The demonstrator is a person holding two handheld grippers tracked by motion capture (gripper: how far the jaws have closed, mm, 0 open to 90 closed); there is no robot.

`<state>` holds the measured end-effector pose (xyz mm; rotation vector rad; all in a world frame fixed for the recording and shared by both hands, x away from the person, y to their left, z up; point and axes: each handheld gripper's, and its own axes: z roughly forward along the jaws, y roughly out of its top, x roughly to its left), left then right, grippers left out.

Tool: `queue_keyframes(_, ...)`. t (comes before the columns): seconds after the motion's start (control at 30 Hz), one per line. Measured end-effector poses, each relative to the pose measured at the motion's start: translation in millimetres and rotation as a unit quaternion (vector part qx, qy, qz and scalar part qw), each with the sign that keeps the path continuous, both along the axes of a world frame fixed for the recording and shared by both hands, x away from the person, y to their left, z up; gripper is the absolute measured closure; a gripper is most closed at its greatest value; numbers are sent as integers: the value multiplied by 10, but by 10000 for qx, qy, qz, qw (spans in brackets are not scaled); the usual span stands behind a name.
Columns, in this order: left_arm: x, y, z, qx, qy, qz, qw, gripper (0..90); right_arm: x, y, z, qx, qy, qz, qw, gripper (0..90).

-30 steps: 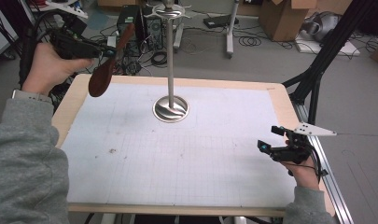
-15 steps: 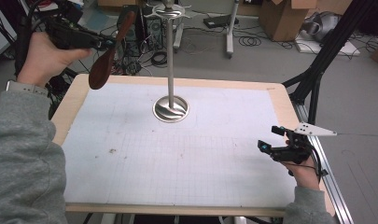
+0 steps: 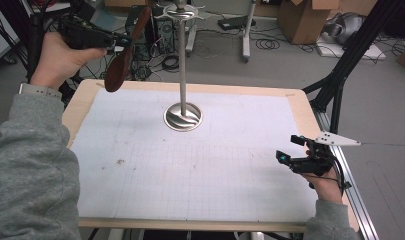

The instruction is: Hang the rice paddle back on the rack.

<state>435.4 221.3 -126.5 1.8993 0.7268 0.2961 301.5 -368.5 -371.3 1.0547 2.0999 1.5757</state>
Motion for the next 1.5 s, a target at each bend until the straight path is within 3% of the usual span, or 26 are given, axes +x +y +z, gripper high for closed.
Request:
queue_keyframes(0.47, 73, -68, -51, 85, 43, -23, 10000, 777, -7, -1, 4, 14, 14, -10, 10000, 29)
queue_keyframes(0.7, 87, -84, -55, -38, 54, -106, 9999, 777, 3, -9, -4, -64, 11, -52, 10000, 29)
queue_keyframes(1.5, 138, -116, -99, -84, 122, -224, 9996, 777, 4, -3, -4, -69, -5, -25, 10000, 29)
